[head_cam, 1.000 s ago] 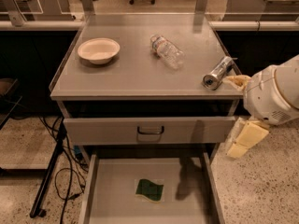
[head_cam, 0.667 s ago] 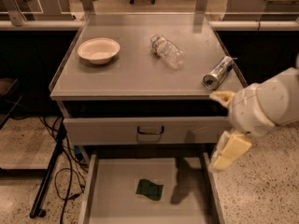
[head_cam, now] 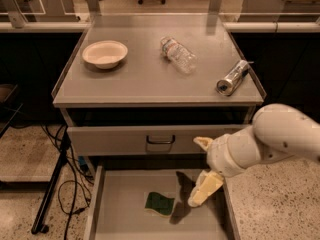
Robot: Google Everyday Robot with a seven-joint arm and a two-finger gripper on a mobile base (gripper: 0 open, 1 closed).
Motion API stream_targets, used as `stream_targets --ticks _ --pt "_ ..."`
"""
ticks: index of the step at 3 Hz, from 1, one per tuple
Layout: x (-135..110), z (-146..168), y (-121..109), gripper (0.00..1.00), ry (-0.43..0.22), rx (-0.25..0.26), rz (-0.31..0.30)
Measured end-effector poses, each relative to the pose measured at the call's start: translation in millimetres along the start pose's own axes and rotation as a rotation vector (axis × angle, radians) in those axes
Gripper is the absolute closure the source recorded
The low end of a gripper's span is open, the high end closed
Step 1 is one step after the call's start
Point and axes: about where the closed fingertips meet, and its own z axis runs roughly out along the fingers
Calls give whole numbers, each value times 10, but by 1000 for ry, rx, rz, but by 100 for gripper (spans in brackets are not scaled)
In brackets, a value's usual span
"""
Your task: Pick sponge from middle drawer and place on counter
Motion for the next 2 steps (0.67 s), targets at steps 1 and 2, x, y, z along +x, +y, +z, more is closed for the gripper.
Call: stream_targets --ticks 1,2 --pt "321 588 25 0 -54 -3 133" --pt "396 719 -34 0 -65 17 158"
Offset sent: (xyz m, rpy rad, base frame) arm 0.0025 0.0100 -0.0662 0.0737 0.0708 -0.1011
